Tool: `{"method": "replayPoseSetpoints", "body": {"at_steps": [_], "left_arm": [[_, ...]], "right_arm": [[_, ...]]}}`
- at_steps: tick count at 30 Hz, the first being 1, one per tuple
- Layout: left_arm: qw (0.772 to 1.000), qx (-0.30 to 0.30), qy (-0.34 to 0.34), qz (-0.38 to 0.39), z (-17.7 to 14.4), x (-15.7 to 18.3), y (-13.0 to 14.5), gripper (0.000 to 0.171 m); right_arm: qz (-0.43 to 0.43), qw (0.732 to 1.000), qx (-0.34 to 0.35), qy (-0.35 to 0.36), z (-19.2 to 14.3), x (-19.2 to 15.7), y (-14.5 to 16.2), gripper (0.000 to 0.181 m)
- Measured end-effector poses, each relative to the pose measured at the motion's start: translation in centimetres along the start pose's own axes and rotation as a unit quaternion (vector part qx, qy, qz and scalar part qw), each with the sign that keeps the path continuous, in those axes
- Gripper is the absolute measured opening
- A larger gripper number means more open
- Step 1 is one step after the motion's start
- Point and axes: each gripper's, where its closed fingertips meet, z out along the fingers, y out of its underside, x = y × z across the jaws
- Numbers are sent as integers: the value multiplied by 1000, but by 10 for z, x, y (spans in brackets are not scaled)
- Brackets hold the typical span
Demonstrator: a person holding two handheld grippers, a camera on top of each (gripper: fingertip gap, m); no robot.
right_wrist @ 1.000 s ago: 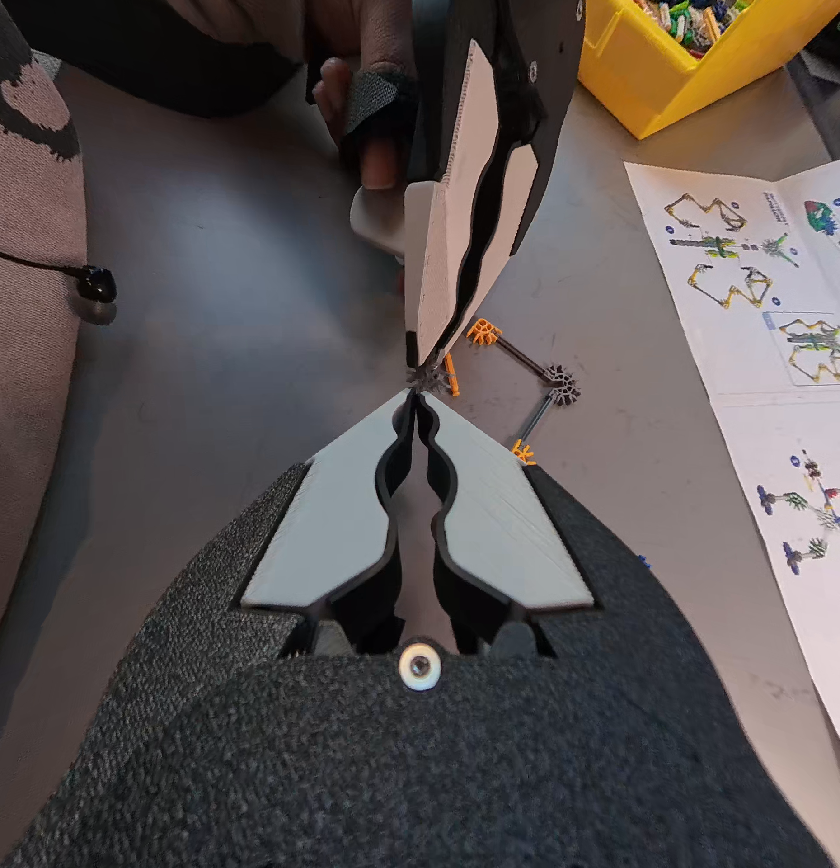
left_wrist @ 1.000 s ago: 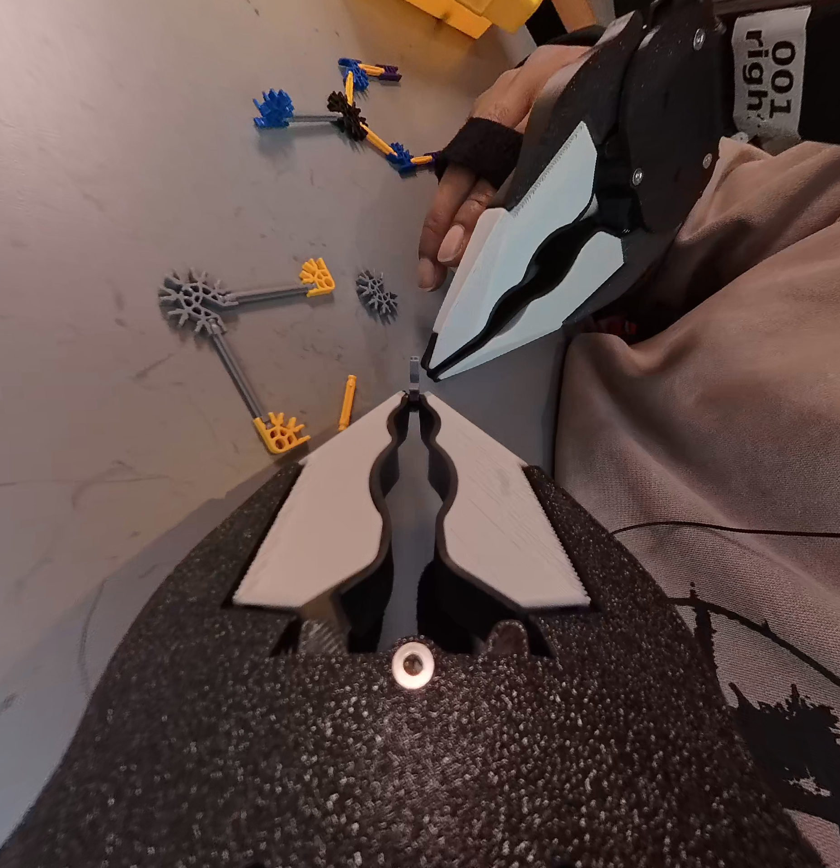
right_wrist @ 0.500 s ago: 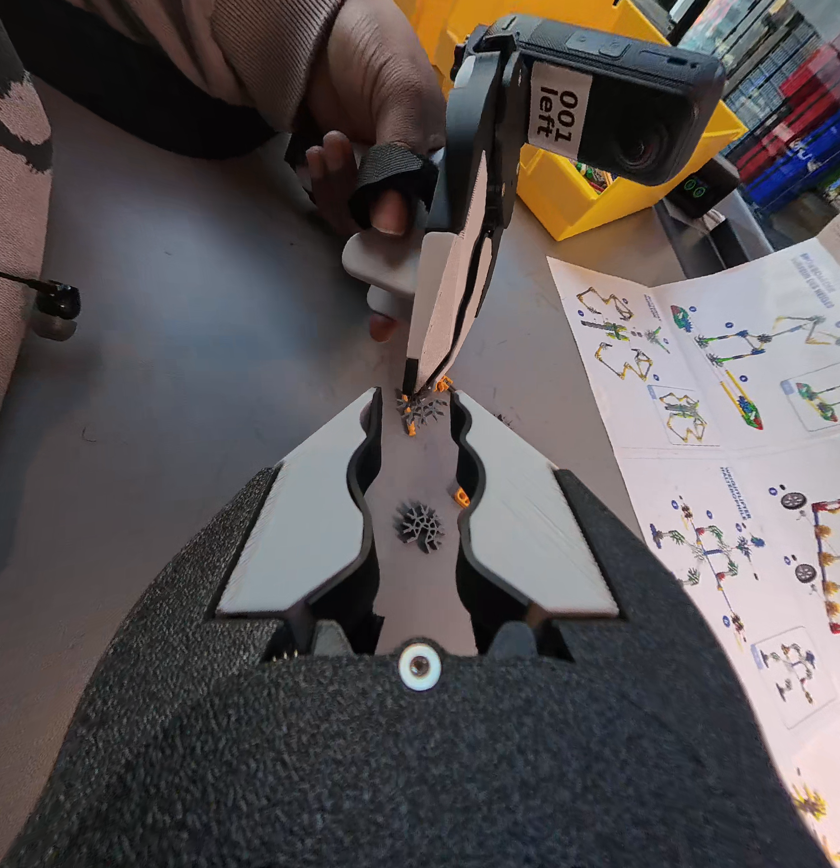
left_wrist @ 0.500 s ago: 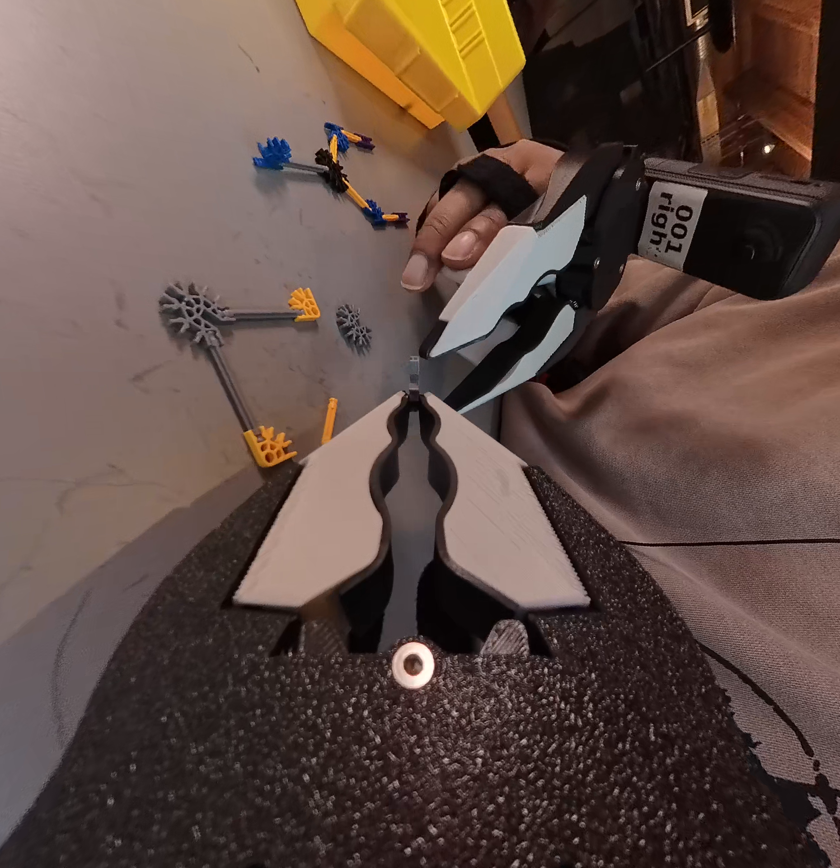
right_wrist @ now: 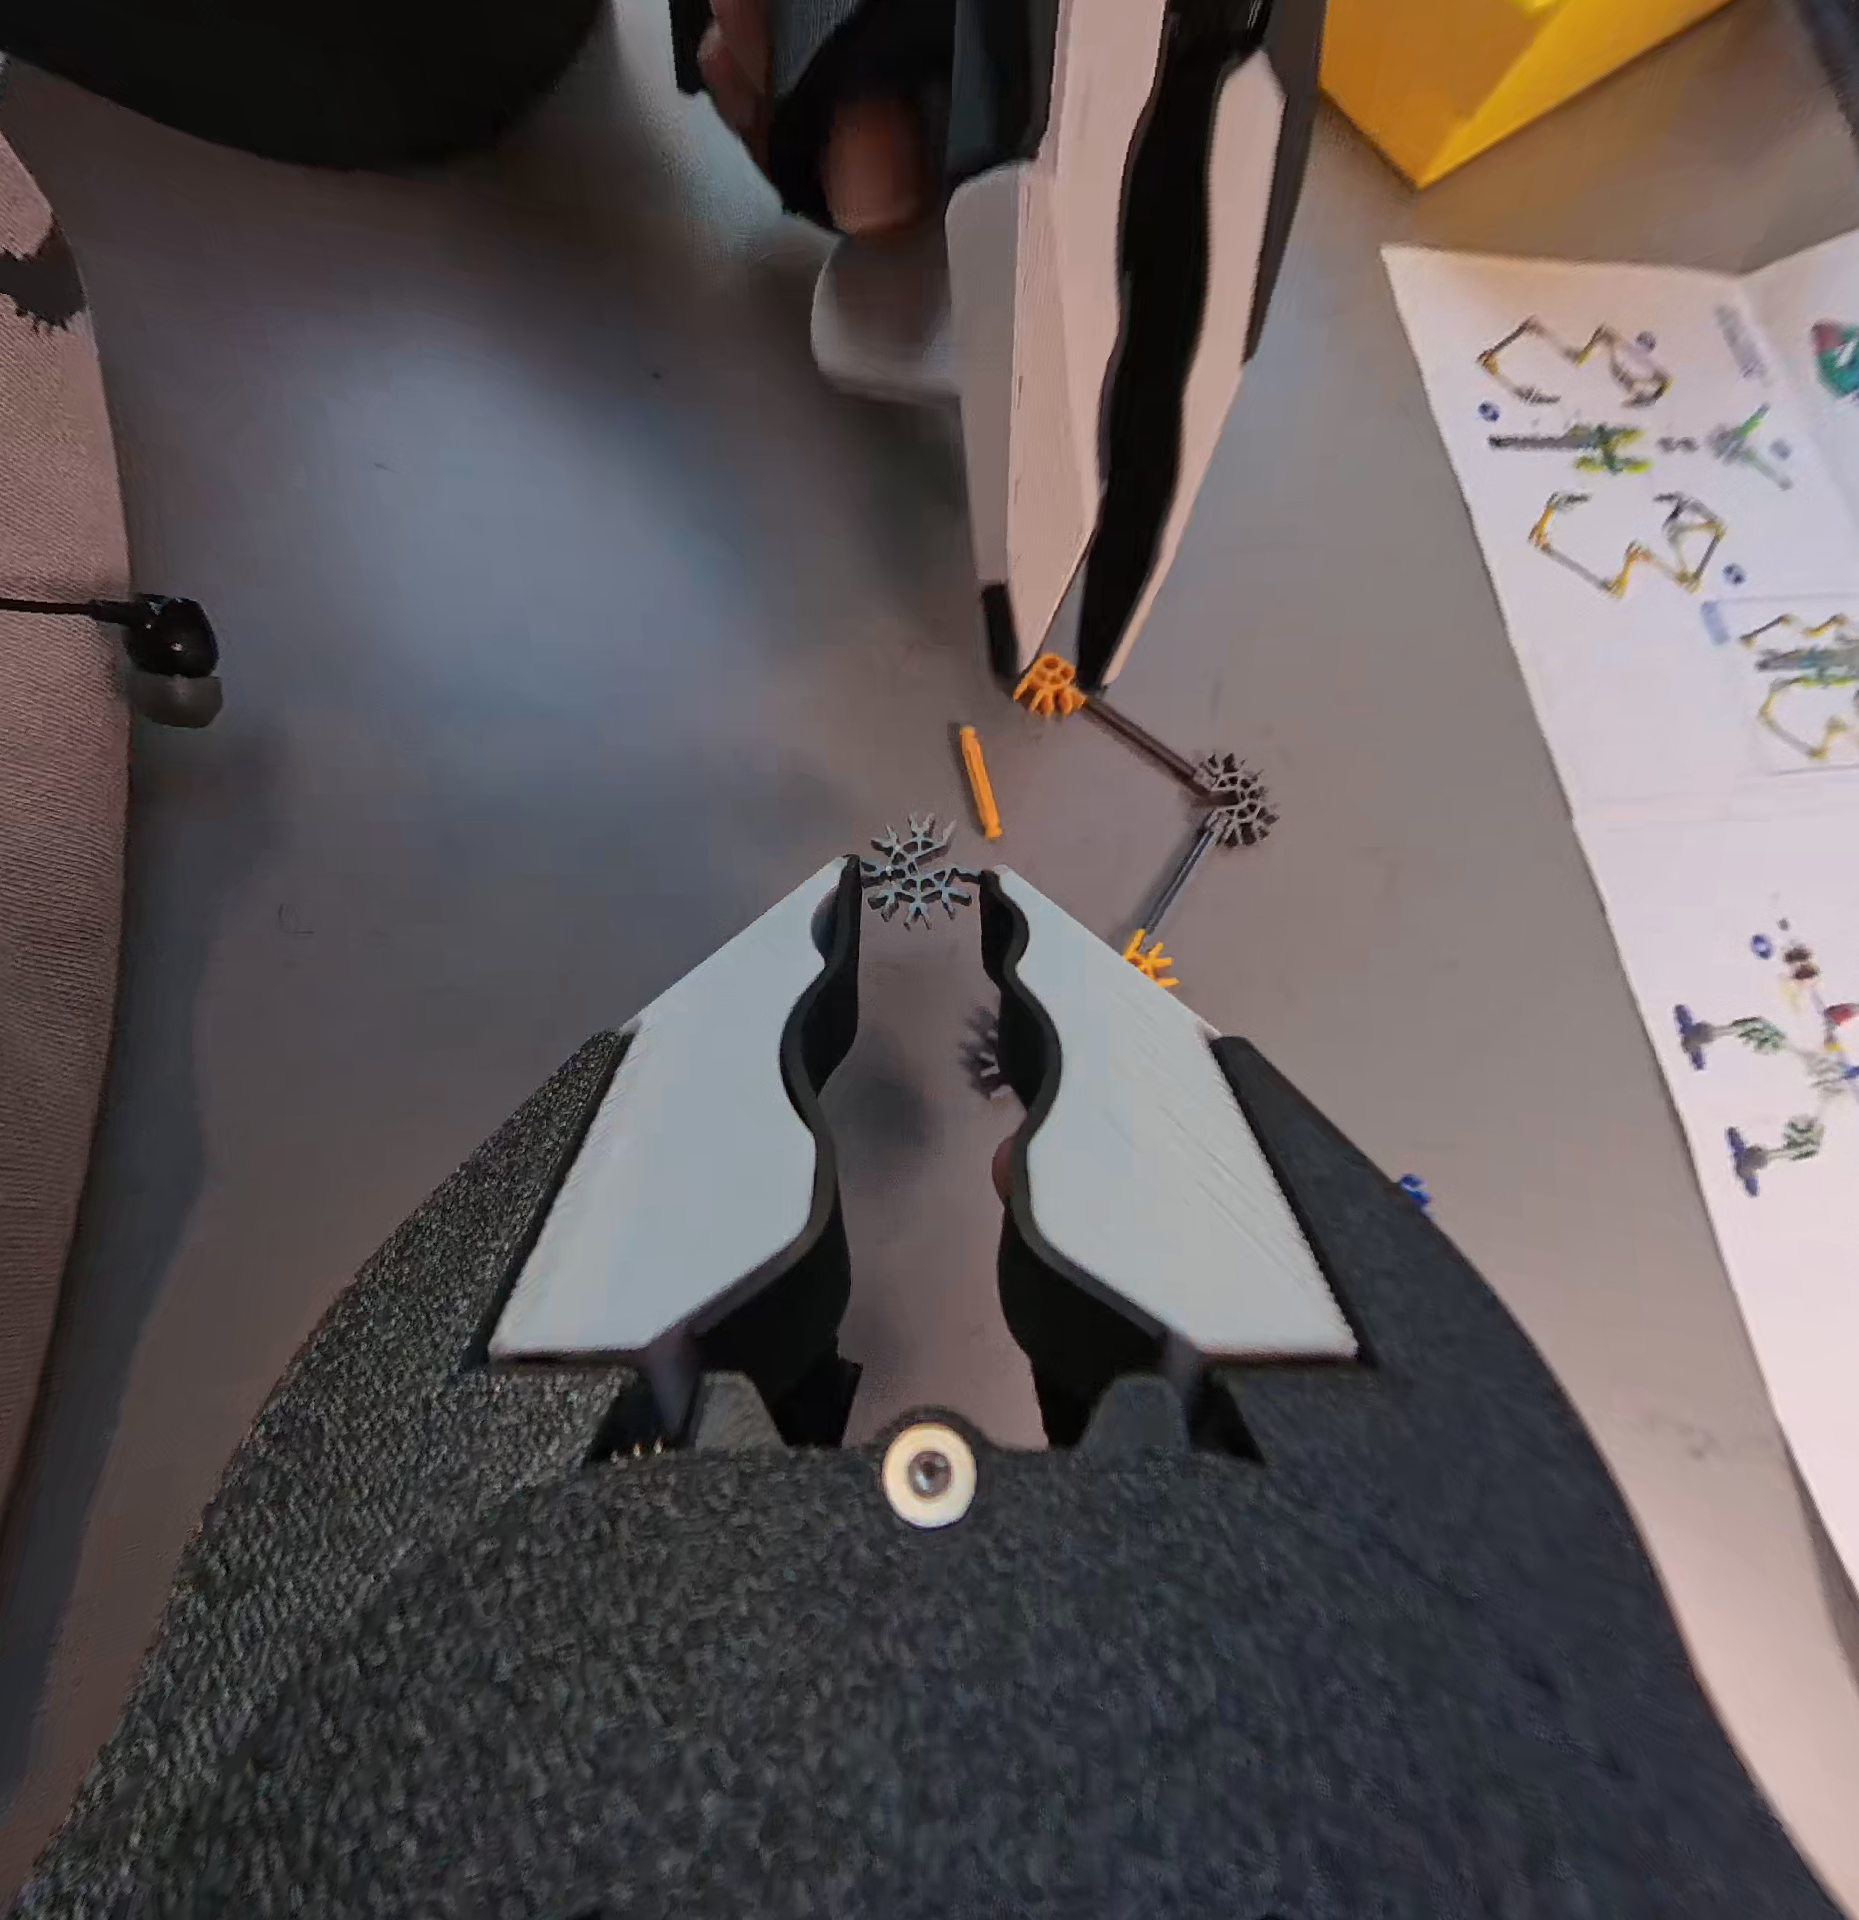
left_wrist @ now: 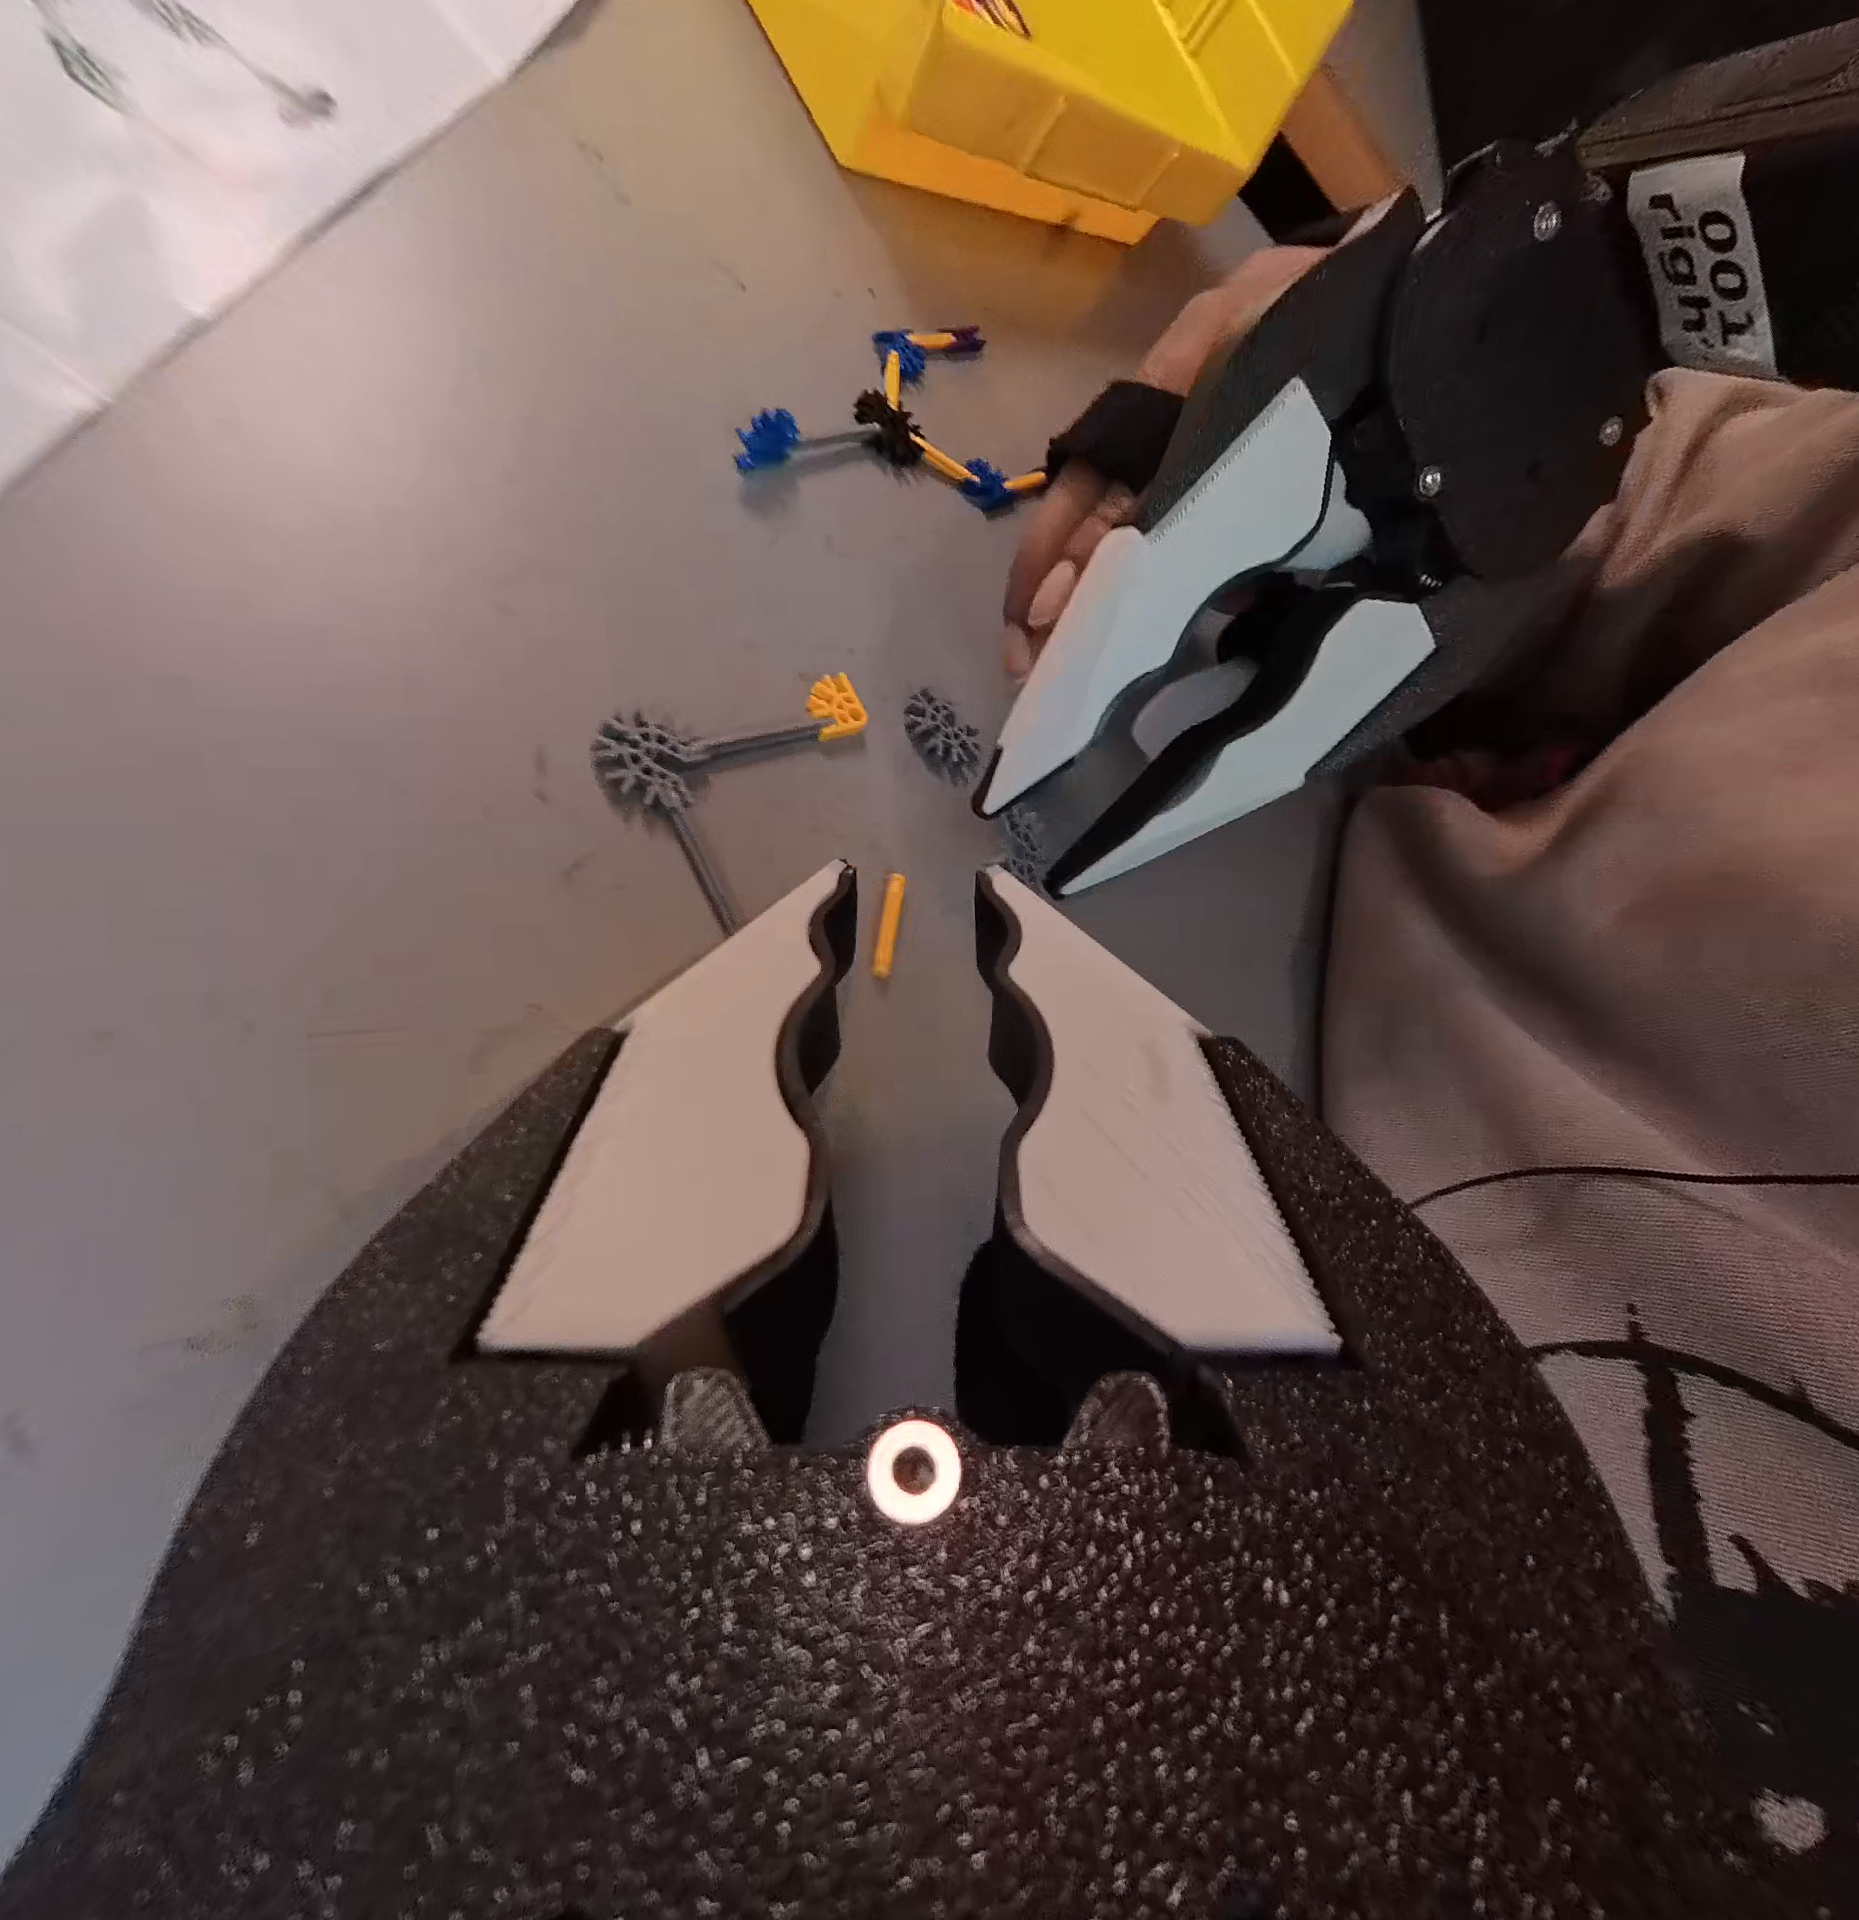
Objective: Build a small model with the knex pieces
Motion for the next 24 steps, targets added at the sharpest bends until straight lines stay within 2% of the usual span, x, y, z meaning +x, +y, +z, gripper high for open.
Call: {"method": "replayPoseSetpoints", "body": {"at_steps": [3, 6, 8, 11, 14, 17, 22, 24], "left_arm": [[996, 42, -61, 40, -15, -13, -17, 24], [991, 94, -83, 39, -23, -22, -32, 25], [985, 120, -112, 50, -28, -32, -40, 26], [969, 158, -173, 75, -40, -48, -50, 28], [940, 207, -255, 88, -62, -74, -68, 28], [904, 255, -330, 97, -89, -105, -102, 28], [842, 320, -425, 86, -121, -163, -174, 12], [827, 326, -454, 61, -126, -195, -193, 6]], "right_arm": [[6, 999, -51, 6, 6, 1, 14, 22], [39, 998, -48, 0, 7, 3, 13, 26], [77, 997, -26, -13, 5, 7, 11, 31], [146, 988, 46, -18, -8, 25, 0, 34], [207, 969, 135, 10, -29, 58, -13, 32], [257, 945, 194, 58, -45, 93, -14, 28], [282, 927, 228, 95, -57, 112, -3, 23], [279, 925, 238, 95, -61, 112, -5, 23]]}}
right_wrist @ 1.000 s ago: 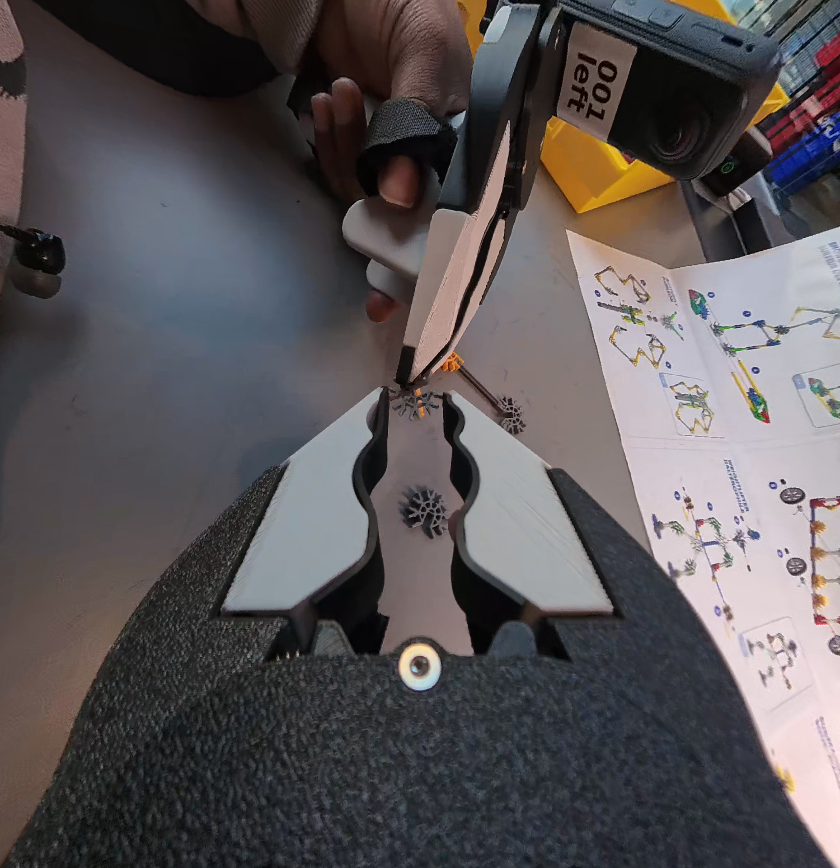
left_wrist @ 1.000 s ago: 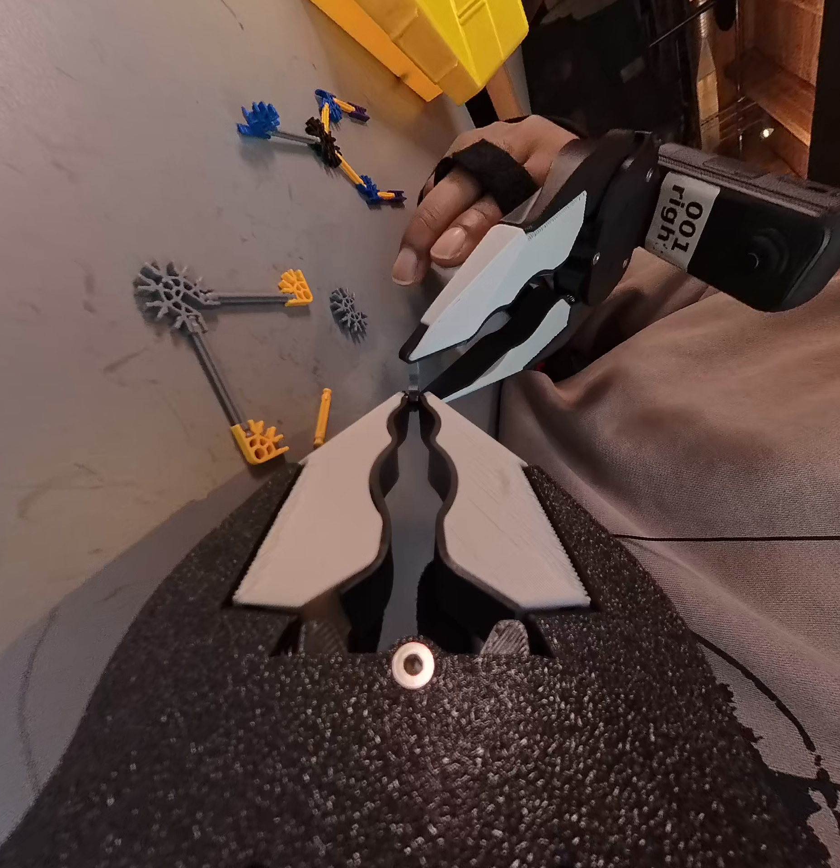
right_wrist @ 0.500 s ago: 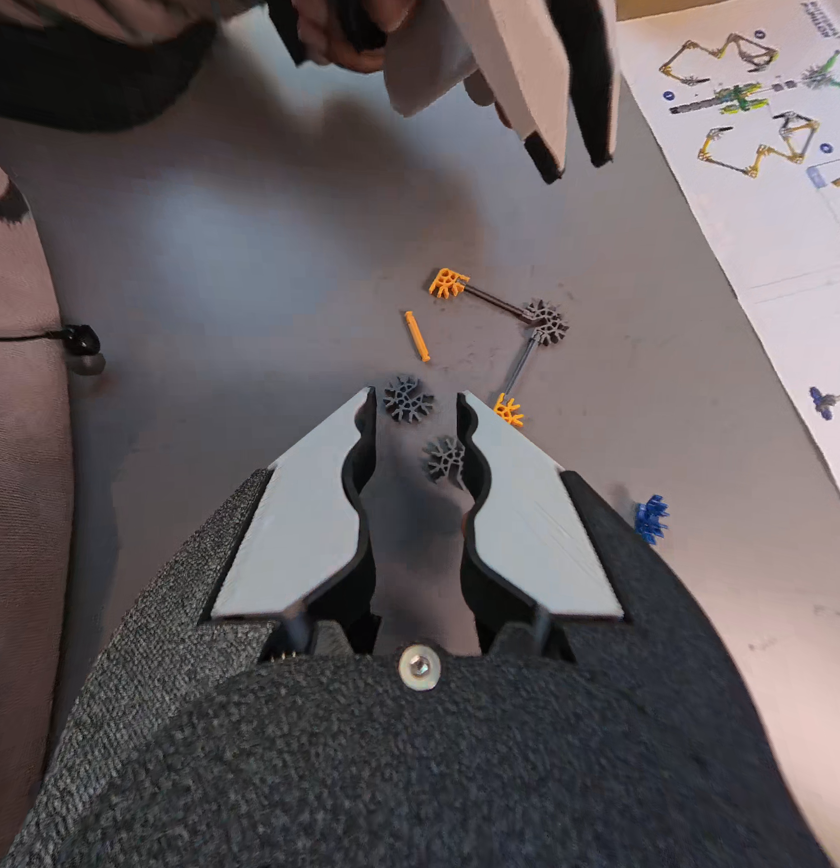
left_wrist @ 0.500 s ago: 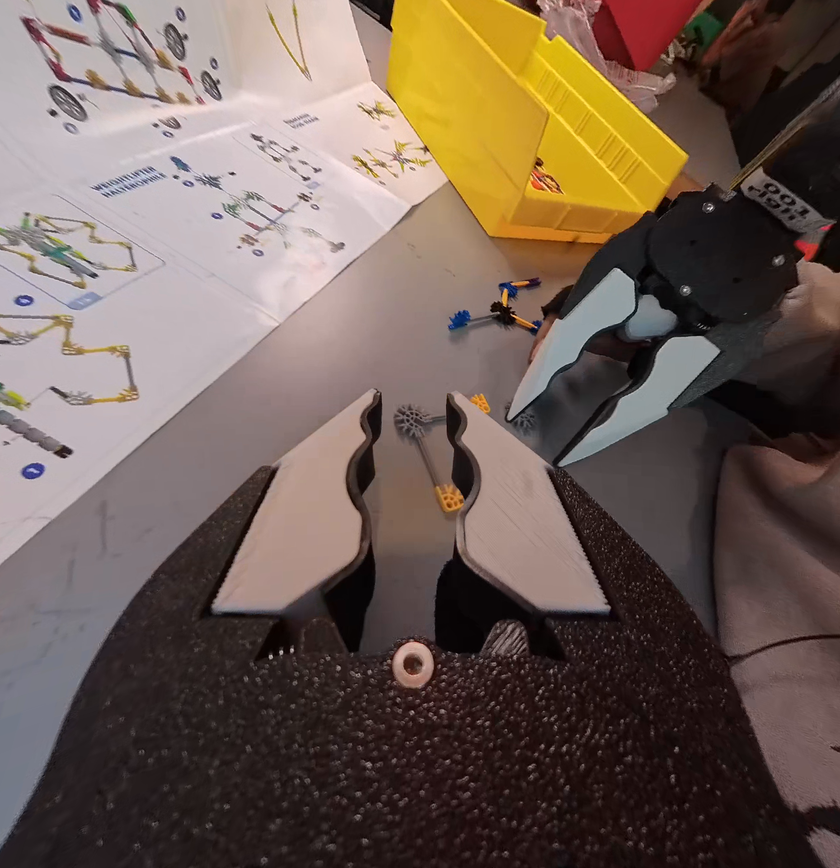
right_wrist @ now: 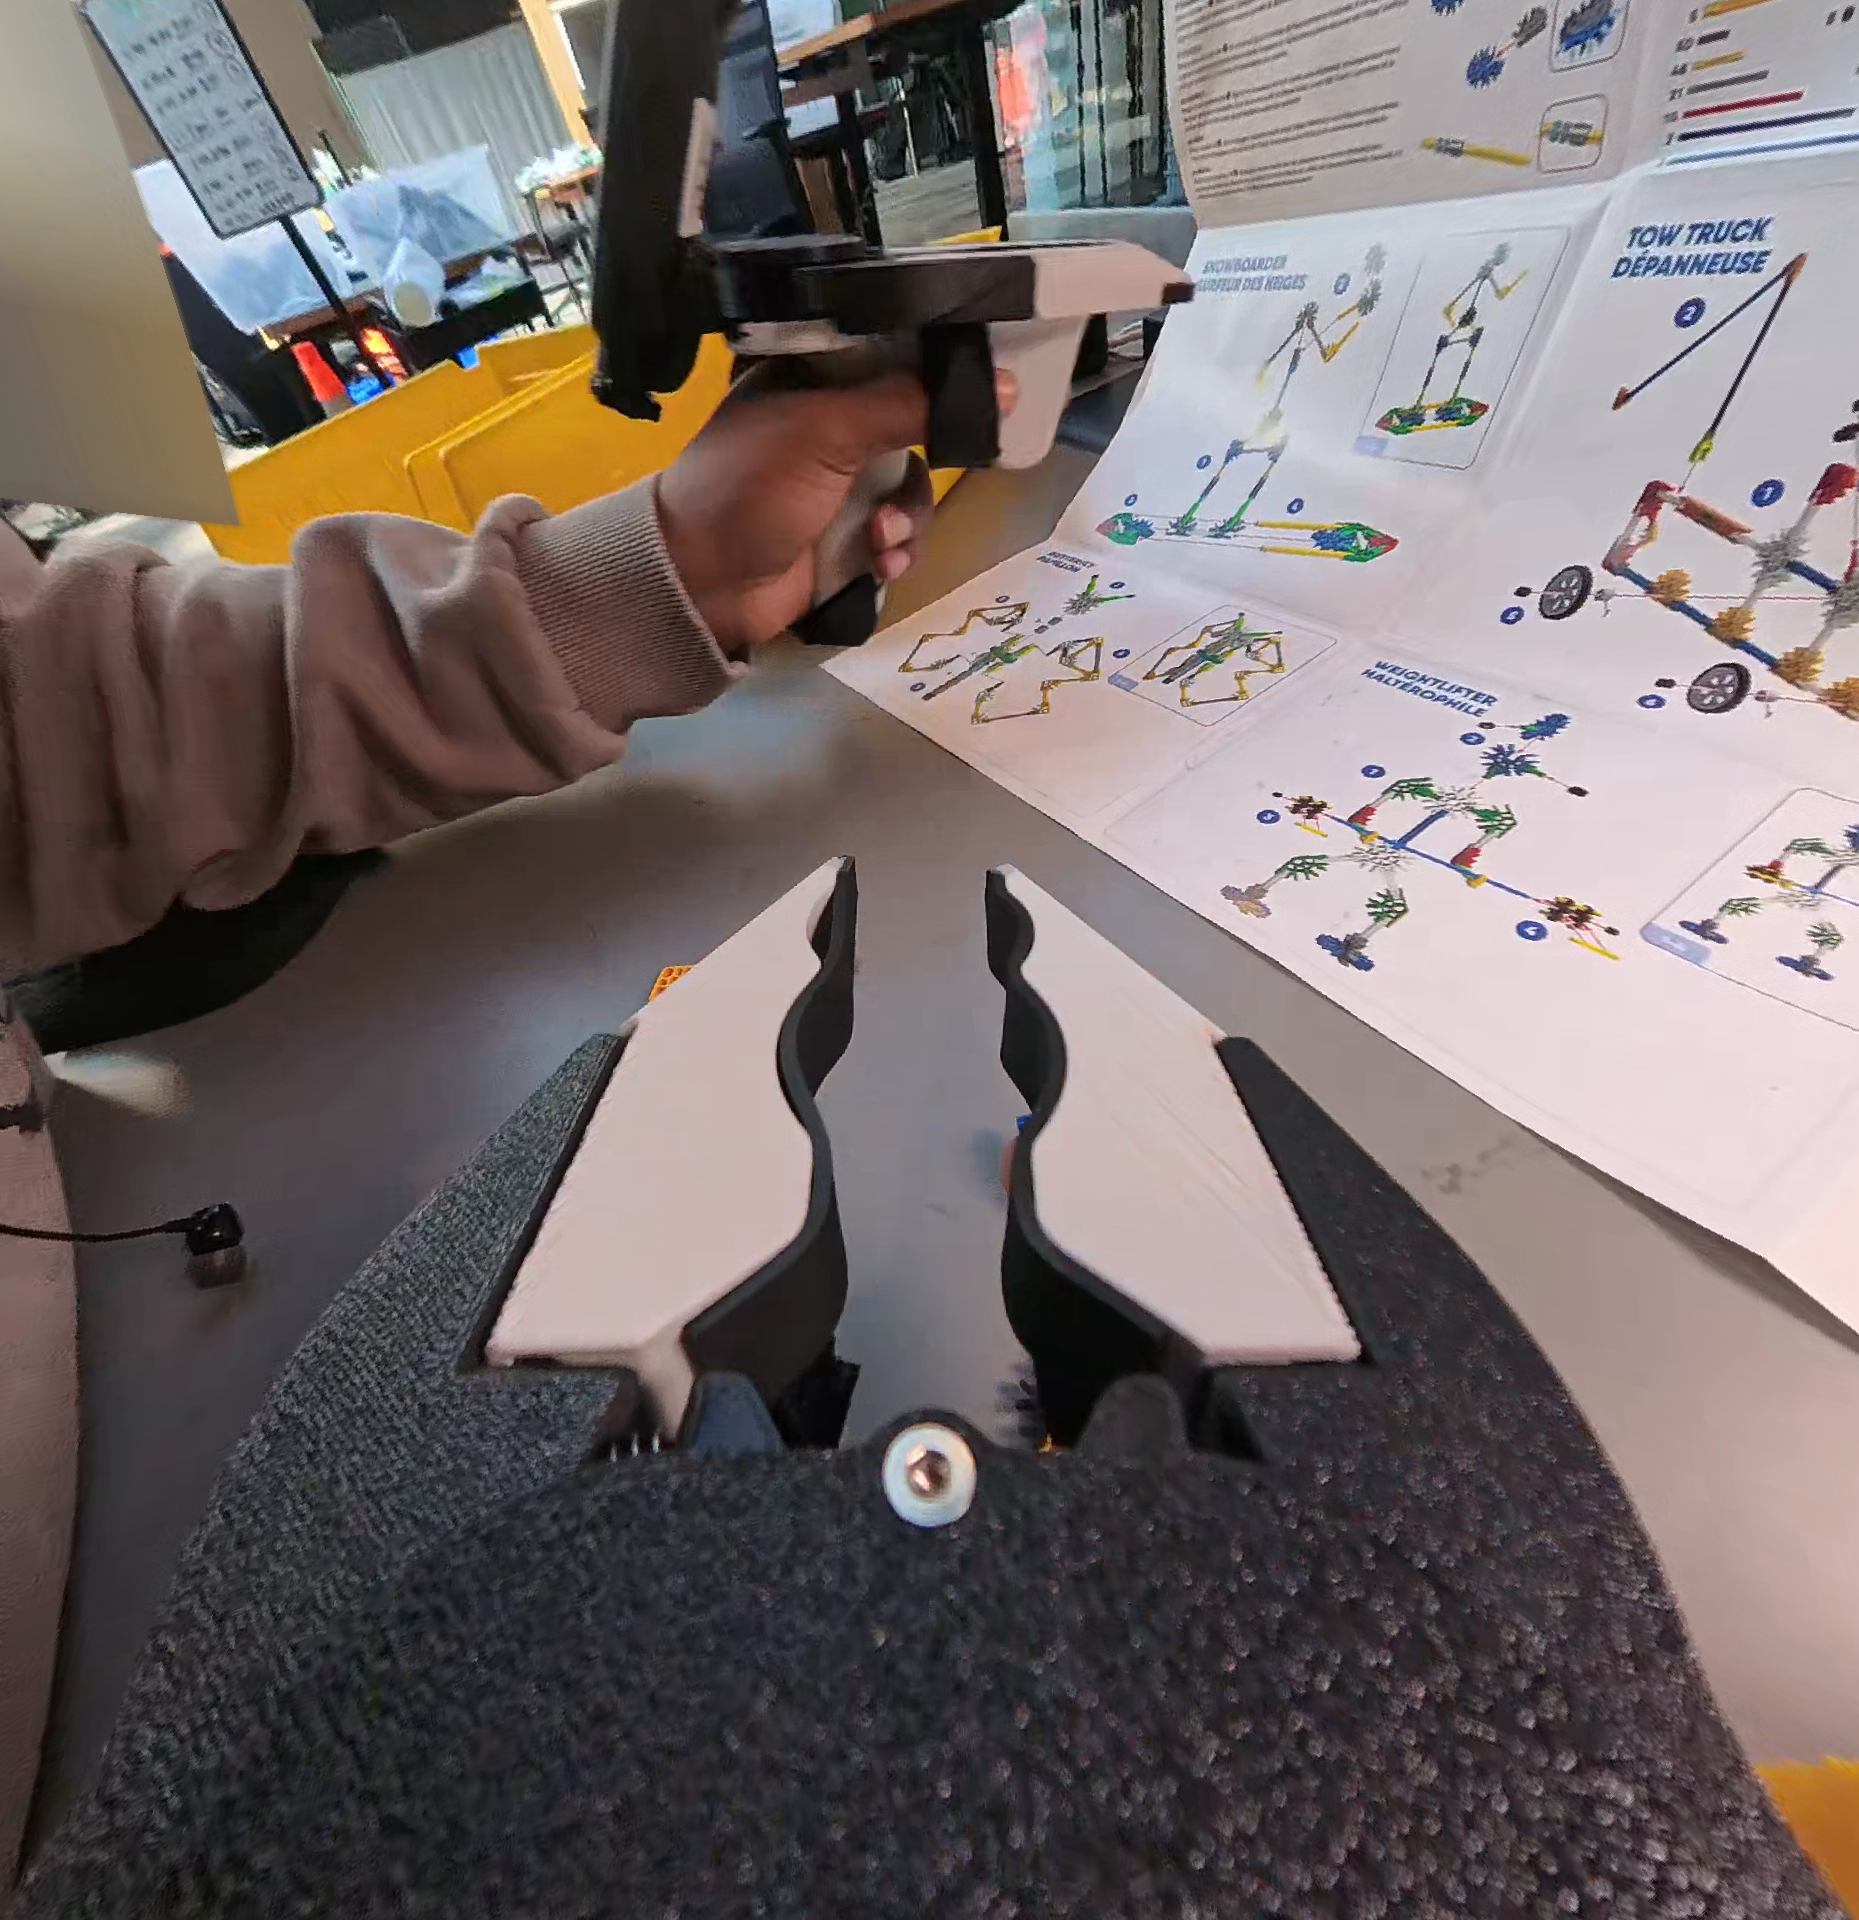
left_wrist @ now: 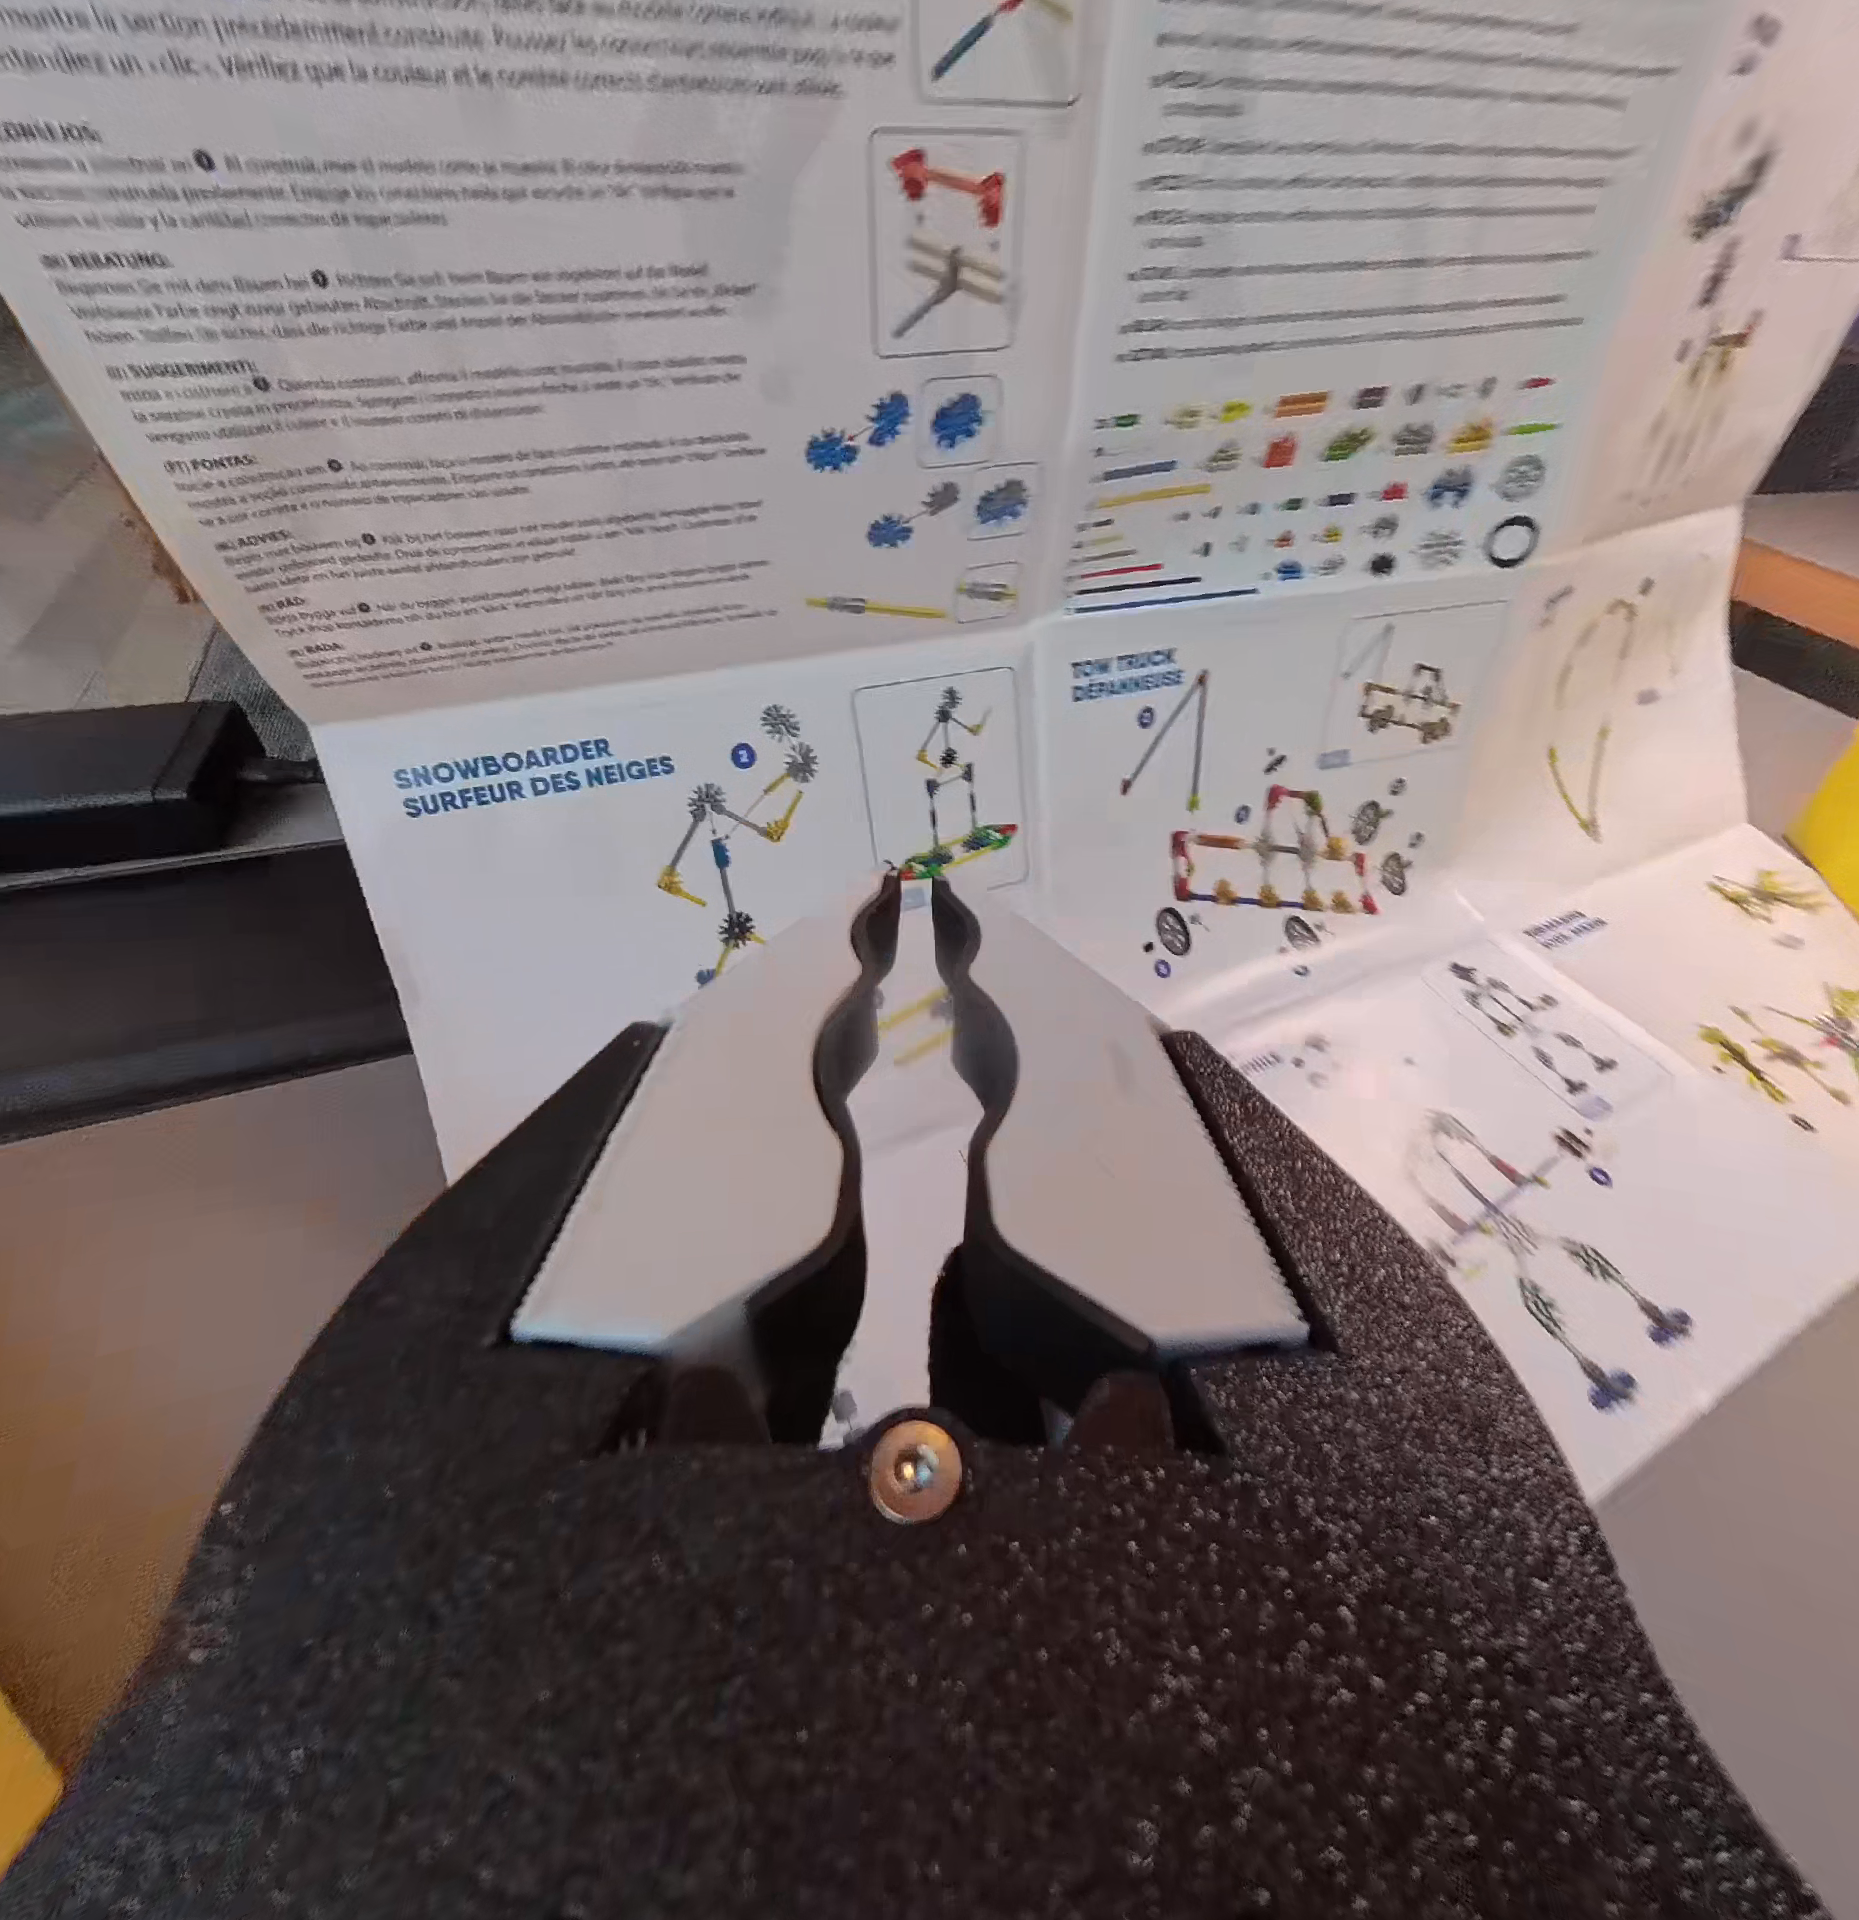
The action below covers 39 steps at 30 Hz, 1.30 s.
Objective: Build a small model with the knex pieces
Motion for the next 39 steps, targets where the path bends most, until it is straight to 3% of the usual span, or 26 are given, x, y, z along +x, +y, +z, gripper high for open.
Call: {"method": "replayPoseSetpoints", "body": {"at_steps": [4, 9, 22, 39], "left_arm": [[998, -29, -55, -23, 49, -33, 9, 0], [997, -35, -69, -9, 69, -47, 17, 0], [999, -7, -48, -5, 82, -49, 8, 0], [999, -13, -44, 4, 82, -45, 6, 0]], "right_arm": [[12, 1000, -2, -14, 0, -1, 1, 23], [48, 998, -6, -46, 1, -4, 2, 24], [65, 995, 2, -80, 2, -10, 0, 23], [70, 994, 2, -82, 1, -11, 1, 23]]}}
